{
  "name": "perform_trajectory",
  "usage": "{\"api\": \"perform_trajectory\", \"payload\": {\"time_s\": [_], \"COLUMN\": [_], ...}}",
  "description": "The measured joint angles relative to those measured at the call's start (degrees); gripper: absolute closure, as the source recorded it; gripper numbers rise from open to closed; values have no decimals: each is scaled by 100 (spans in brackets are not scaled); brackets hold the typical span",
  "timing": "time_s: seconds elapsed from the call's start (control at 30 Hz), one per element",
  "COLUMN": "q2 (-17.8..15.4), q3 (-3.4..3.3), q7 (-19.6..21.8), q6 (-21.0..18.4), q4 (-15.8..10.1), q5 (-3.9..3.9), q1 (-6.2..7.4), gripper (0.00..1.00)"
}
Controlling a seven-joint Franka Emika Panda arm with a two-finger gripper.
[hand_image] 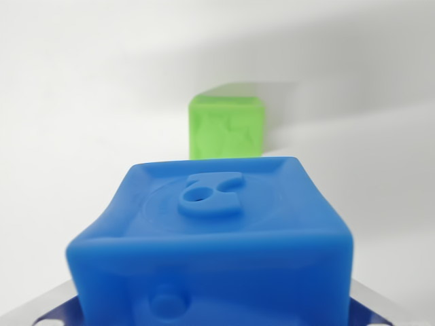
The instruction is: Stack cube
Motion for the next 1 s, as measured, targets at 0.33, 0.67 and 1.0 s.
{"api": "perform_trajectory", "payload": {"time_s": [0.33, 0.67, 1.0], "q2": [354, 669, 972], "q3": [-1, 0, 0], "q7": [0, 0, -1], "q6": [414, 750, 1066], "q4": [-81, -109, -121], "q5": [0, 2, 8], "q1": [0, 0, 0], "gripper": [100, 100, 100]}}
